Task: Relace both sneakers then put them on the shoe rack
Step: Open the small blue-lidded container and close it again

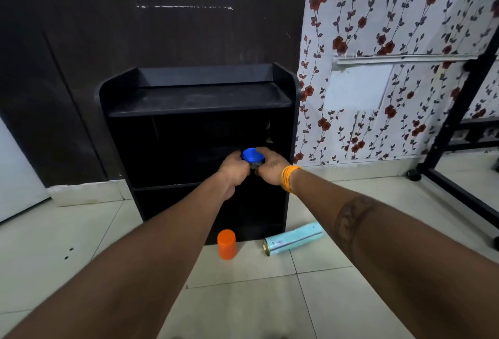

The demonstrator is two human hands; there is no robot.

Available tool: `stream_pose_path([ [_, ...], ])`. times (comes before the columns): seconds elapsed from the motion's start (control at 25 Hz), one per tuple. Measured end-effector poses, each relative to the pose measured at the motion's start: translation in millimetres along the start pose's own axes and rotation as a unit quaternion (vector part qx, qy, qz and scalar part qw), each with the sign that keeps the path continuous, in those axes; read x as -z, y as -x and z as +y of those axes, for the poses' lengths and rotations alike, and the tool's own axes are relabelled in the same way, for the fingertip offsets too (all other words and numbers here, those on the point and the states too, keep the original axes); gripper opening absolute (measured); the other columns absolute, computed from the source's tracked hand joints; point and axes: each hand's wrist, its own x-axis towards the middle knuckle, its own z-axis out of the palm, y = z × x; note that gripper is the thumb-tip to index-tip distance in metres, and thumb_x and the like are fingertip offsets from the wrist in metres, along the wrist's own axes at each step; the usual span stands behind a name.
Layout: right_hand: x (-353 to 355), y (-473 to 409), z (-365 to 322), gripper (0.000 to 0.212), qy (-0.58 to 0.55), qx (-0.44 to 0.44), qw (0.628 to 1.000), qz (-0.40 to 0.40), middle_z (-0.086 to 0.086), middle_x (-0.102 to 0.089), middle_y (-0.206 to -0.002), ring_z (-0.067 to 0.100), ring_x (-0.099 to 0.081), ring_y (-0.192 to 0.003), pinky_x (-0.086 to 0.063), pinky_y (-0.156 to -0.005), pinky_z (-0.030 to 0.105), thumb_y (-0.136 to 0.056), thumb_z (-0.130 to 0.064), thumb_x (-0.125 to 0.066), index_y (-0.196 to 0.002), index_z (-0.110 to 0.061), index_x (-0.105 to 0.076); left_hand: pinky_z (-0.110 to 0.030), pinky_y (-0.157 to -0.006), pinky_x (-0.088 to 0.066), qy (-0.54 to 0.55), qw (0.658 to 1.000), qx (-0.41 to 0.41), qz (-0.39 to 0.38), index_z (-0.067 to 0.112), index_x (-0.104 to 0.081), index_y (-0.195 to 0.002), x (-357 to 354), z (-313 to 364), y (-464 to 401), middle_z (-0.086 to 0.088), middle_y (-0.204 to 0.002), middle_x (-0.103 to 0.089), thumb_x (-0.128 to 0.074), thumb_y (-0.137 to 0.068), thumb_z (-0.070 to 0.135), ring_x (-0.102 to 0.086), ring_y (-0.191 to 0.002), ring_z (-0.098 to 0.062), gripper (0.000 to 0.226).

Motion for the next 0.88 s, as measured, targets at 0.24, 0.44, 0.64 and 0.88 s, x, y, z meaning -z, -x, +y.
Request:
stream_pose_path([
  [0.24, 0, 44, 20, 0.046, -0.127, 0.074, 0.977, 0.152, 0.001, -0.065, -0.131, 0.018, -0.062, -0.12, -0.045, -0.099, 0.012, -0.092, -0.002, -0.069, -0.134, -0.021, -0.065, -0.023, -0.081, -0.045, 0.161, 0.985, -0.034, 0.059, 0.013, -0.053, -0.147, -17, -3, 42, 0.008, -0.114, -0.065, -0.06, -0.097, -0.001, -0.056, -0.09, 0.003, 0.053],
  [0.44, 13, 145, 29, 0.044, -0.235, 0.119, 0.952, 0.157, -0.008, -0.069, -0.121, 0.013, -0.071, -0.102, -0.06, -0.094, 0.035, -0.086, -0.02, -0.083, -0.128, -0.023, -0.069, -0.017, -0.088, -0.055, 0.243, 0.96, -0.096, 0.096, 0.016, -0.066, -0.134, -48, -21, 109, 0.005, -0.116, -0.076, -0.063, -0.094, 0.0, -0.071, -0.099, -0.001, 0.043],
  [0.64, 19, 264, 62, 0.032, -0.267, 0.093, 0.944, 0.17, -0.014, -0.069, -0.118, 0.015, -0.073, -0.096, -0.063, -0.084, 0.041, -0.084, -0.026, -0.086, -0.113, -0.026, -0.073, -0.03, -0.093, -0.058, 0.256, 0.952, -0.167, -0.003, 0.02, -0.06, -0.138, -97, -60, 200, 0.0, -0.128, -0.073, -0.066, -0.091, -0.009, -0.07, -0.117, -0.016, 0.056],
  [0.88, 16, 406, 115, 0.03, -0.269, 0.054, 0.953, 0.13, -0.014, -0.067, -0.125, 0.017, -0.069, -0.101, -0.063, -0.08, 0.035, -0.09, -0.011, -0.076, -0.118, -0.022, -0.074, -0.041, -0.091, -0.061, 0.376, 0.918, -0.043, -0.115, 0.003, -0.051, -0.127, -154, -106, 308, -0.018, -0.113, -0.076, -0.076, -0.082, 0.013, -0.075, -0.099, -0.031, 0.053],
])
